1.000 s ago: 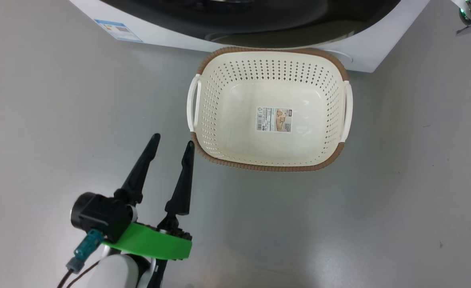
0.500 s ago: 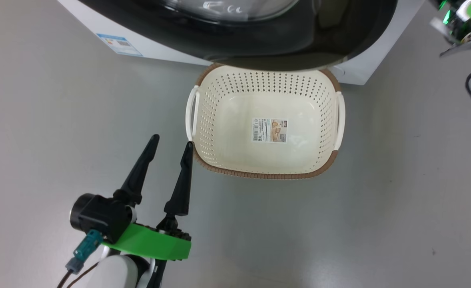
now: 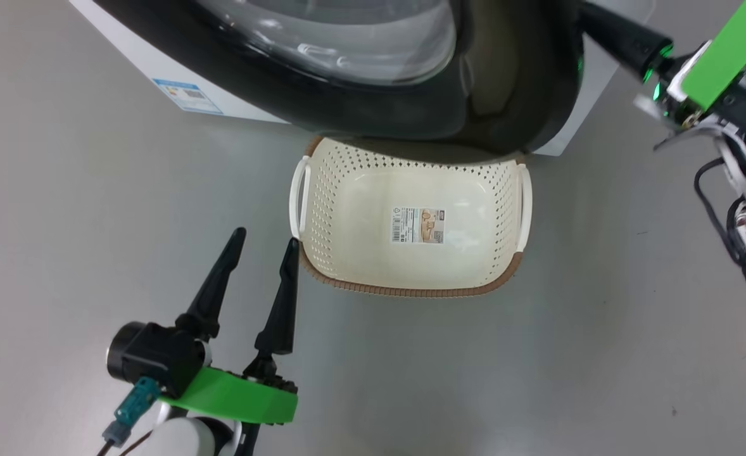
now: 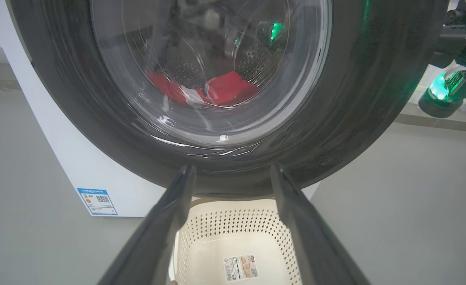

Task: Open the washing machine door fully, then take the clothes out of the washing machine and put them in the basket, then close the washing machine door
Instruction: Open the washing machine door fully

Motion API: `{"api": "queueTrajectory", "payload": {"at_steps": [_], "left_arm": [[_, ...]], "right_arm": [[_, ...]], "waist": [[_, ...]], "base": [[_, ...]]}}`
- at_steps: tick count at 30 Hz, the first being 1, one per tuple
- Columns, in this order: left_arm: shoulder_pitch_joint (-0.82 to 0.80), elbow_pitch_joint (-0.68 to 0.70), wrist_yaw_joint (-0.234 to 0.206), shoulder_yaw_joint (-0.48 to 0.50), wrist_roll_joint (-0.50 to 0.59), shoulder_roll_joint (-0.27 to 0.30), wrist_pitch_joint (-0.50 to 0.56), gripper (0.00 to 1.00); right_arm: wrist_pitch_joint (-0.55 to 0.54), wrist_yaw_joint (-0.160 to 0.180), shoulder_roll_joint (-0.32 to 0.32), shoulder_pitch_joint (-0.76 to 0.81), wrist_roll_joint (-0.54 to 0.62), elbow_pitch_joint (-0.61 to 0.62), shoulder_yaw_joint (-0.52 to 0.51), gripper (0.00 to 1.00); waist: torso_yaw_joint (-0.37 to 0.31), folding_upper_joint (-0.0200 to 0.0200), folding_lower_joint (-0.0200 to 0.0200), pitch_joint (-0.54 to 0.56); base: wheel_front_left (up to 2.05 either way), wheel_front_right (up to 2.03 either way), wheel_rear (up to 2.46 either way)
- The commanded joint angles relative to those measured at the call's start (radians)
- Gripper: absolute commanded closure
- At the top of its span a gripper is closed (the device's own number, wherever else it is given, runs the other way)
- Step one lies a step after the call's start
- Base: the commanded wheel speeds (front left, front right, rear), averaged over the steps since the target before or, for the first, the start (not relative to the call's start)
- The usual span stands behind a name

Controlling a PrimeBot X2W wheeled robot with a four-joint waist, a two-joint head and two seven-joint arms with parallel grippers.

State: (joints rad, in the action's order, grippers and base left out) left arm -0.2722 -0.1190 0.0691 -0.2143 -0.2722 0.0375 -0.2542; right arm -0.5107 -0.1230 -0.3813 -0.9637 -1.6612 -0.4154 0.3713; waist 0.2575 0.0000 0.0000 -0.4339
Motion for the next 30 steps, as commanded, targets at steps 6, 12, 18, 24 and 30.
{"api": "queueTrajectory", "payload": {"at_steps": [6,12,18,24,30], "left_arm": [[0.026,0.025,-0.010,0.040,0.012,0.013,-0.008,0.00],[0.033,0.027,-0.010,0.041,0.014,0.013,-0.008,0.00],[0.038,0.031,-0.010,0.043,0.016,0.013,-0.008,0.00],[0.037,0.033,-0.010,0.044,0.016,0.013,-0.008,0.00],[0.036,0.030,-0.008,0.047,0.018,0.013,-0.008,0.00]], "right_arm": [[-0.030,-0.008,0.032,0.070,0.016,0.068,0.013,1.00],[-0.053,-0.008,0.036,0.106,0.020,0.104,0.011,1.00],[-0.089,-0.008,0.043,0.138,0.014,0.134,0.011,1.00],[-0.093,-0.008,0.051,0.152,0.028,0.153,0.004,1.00],[-0.056,-0.008,0.057,0.158,0.058,0.159,-0.018,1.00]], "waist": [[-0.013,0.0000,0.0000,0.020],[-0.019,0.0000,0.0000,0.027],[-0.023,0.0000,0.0000,0.029],[-0.024,0.0000,0.0000,0.028],[-0.027,0.0000,0.0000,0.030]], "base": [[0.00,0.00,0.00],[0.00,0.00,0.00],[0.00,0.00,0.00],[0.00,0.00,0.00],[0.00,0.00,0.00]]}}
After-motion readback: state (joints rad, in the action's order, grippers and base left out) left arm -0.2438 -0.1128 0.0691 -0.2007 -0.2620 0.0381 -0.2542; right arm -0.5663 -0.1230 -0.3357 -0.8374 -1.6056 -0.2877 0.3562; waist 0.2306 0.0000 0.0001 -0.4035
